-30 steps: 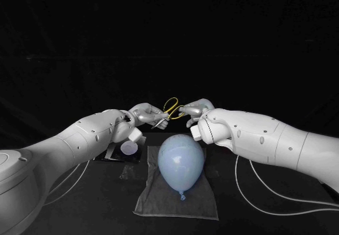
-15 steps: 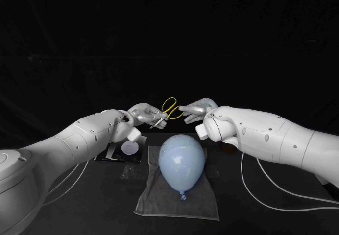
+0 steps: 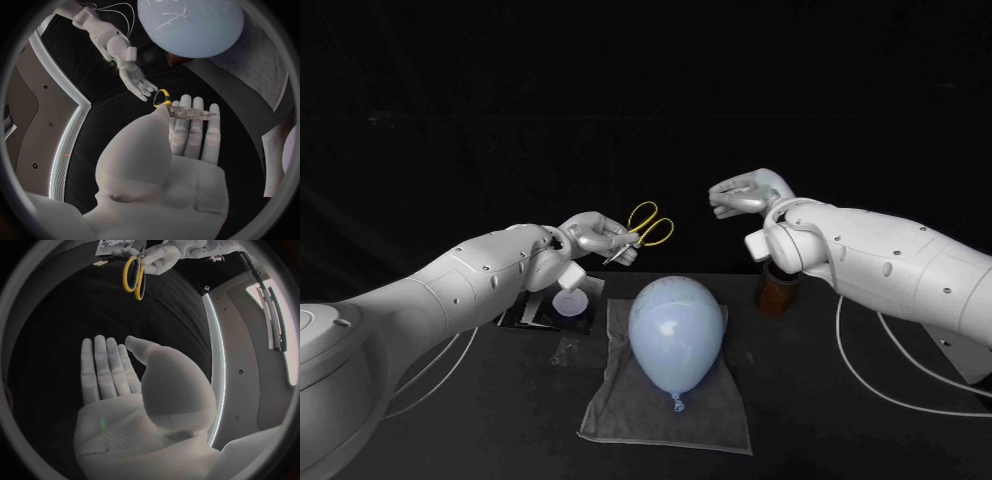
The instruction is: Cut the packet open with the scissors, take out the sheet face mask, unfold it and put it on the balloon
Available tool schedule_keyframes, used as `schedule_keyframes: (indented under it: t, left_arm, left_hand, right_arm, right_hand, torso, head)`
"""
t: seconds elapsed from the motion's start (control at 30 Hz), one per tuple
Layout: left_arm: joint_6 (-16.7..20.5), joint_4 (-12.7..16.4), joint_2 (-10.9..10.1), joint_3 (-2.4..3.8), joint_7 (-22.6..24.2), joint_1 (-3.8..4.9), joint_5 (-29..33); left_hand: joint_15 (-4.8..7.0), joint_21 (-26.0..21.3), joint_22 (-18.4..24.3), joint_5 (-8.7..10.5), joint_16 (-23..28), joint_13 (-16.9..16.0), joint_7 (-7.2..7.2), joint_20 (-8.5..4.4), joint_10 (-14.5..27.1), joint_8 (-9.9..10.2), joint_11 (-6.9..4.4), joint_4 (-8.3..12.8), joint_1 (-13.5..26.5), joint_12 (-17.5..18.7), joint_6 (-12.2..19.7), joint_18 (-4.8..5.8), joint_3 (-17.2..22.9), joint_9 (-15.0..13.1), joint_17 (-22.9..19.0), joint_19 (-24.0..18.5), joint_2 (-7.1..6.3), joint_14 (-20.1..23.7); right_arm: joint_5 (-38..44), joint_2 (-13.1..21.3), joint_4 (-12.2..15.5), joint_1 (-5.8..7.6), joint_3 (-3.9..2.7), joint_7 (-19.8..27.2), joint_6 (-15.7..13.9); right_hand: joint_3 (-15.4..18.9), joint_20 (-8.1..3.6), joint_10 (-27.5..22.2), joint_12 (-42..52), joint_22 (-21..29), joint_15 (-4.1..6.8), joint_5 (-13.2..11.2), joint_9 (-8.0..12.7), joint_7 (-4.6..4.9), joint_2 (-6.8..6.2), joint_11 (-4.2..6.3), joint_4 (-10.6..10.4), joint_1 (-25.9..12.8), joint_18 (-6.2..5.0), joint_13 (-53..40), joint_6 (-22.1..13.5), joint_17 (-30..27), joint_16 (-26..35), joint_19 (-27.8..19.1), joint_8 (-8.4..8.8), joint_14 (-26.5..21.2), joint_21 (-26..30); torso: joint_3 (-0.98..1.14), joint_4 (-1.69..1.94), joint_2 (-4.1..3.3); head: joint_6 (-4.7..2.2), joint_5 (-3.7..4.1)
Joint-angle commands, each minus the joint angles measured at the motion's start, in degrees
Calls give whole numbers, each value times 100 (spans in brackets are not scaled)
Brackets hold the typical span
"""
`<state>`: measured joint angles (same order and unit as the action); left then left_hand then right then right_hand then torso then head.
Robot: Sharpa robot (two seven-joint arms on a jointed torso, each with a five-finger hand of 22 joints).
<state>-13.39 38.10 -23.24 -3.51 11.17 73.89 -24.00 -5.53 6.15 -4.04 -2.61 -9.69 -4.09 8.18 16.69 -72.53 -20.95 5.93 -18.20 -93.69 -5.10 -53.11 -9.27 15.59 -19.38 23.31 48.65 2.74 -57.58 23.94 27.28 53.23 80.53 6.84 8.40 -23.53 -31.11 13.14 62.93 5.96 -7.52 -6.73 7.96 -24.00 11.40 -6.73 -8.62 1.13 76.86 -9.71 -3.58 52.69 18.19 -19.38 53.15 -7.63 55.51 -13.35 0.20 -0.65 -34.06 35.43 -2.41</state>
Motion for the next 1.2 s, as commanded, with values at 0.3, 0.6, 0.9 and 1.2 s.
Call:
schedule_keyframes:
  t: [0.3, 0.6, 0.9, 1.2]
  left_arm:
    - [-43, 459, -339, 12, -122, 105, -92]
    - [-41, 664, -434, 9, -178, 132, -99]
    - [-41, 750, -453, 7, -213, 145, -97]
    - [-61, 801, -460, 6, -233, 151, -94]
  left_hand:
    - [2, -29, 6, -18, 31, 0, 7, -6, -76, -63, -23, 318, 95, 50, 56, -73, 555, -487, 59, 34, -149, -42]
    - [3, -32, 5, -18, 34, -1, 13, -6, -89, -77, -21, 328, 150, 55, 66, -65, 650, -524, 82, 36, -185, -47]
    - [4, -32, 4, -18, 34, -2, 18, -5, -98, -86, -17, 333, 188, 57, 71, -62, 707, -547, 98, 42, -207, -52]
    - [5, -30, 3, -18, 33, -4, 25, -5, -109, -92, -15, 336, 221, 57, 76, -60, 752, -565, 111, 49, -223, -59]
  right_arm:
    - [2348, 318, 255, 365, 0, 1136, 498]
    - [3750, 220, 579, 458, 43, 1000, 669]
    - [4931, -35, 719, 474, 132, 839, 610]
    - [5970, -113, 986, 476, 173, 503, 217]
  right_hand:
    - [233, -573, 324, -197, -642, 363, 8, 85, -84, -134, 150, 231, 75, -59, -7, 192, -86, 169, 1910, 27, 915, -1354]
    - [-228, -745, -191, -262, -1577, 370, 83, 287, -22, -443, 101, 555, 258, 47, 22, -119, 531, 130, 1622, 362, 1229, -2541]
    - [430, -587, -1139, -250, -1786, 309, 92, 379, -263, -314, 196, 595, 292, -83, 2, -509, 68, 1178, 1491, 357, 187, -2756]
    - [722, -561, -1139, -252, -1786, 302, 104, 423, -264, -195, 202, 615, 295, -88, 3, -550, -52, 1340, 2169, 352, 57, -2862]
  torso:
    - [15, -2, -60]
    - [18, 18, -73]
    - [12, 21, -72]
    - [9, 7, -67]
  head:
    - [-62, -48]
    - [-105, -62]
    - [-137, -67]
    - [-143, -92]
